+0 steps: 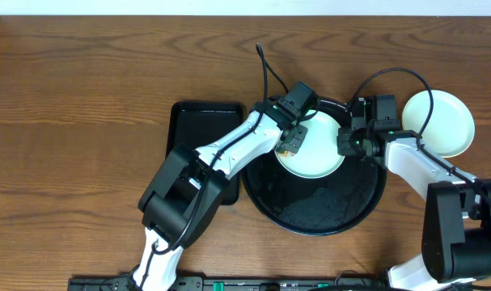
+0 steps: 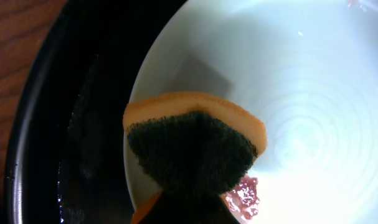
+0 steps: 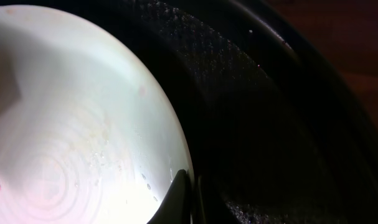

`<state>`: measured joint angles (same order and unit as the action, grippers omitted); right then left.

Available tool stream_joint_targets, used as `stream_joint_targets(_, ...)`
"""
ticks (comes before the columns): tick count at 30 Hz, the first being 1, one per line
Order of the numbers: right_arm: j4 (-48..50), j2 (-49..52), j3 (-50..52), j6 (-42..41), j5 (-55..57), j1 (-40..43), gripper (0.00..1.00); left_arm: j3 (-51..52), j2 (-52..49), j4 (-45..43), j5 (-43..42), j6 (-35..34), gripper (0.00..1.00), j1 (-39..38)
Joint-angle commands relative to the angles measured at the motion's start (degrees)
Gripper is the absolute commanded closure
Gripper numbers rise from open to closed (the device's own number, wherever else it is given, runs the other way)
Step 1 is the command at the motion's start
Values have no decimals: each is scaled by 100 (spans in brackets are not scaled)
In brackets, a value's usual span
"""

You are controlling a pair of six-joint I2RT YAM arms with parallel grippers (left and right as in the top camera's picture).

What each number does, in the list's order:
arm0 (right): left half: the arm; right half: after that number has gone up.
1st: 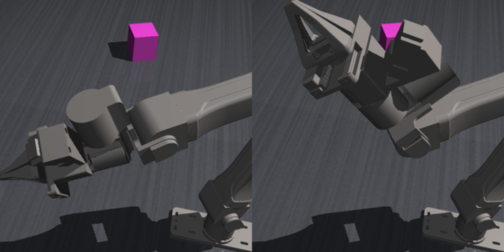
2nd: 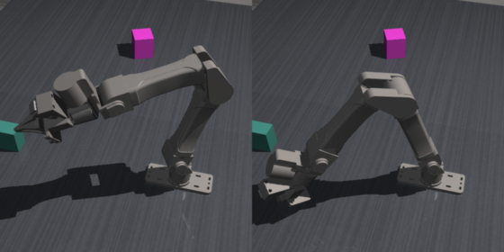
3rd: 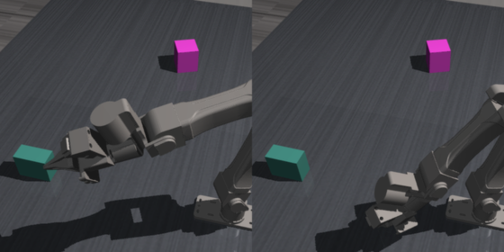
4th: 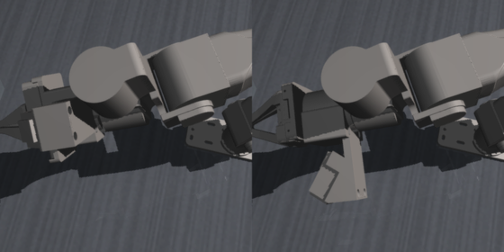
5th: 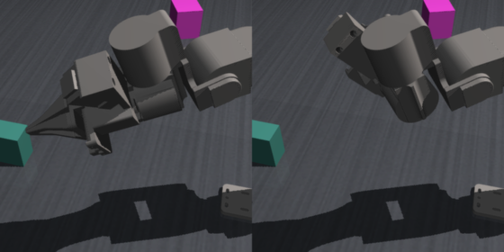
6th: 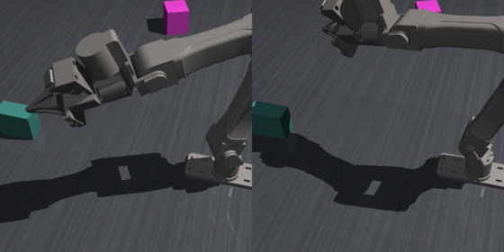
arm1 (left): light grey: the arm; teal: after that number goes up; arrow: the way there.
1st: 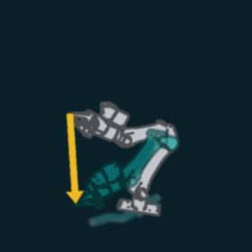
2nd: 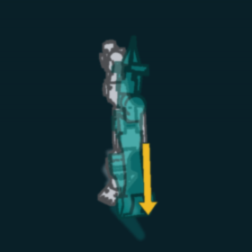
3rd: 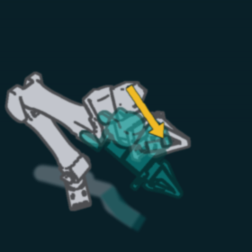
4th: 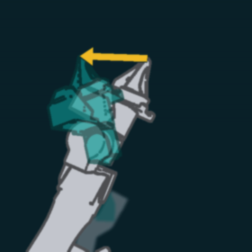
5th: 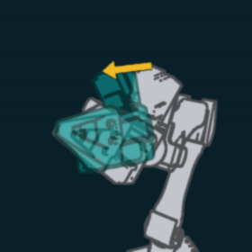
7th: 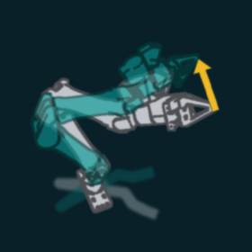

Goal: Clean dirty plates on tray and stack at the side
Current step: 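Scrub the red stain on the plate with the sponge in left gripper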

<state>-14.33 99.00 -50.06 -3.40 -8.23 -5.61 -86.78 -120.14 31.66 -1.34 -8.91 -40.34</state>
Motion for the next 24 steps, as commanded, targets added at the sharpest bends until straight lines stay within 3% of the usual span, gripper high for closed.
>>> stream_joint_targets(1,0,76,37,26,26,-28,99,168,-13,-35,46,94,92,-4)
stream_joint_targets(14,96,245,37,26,26,-28,99,225,-13,-116,46,72,87,-4)
stream_joint_targets(24,168,332,37,26,26,-28,99,225,-105,-114,42,50,92,-4)
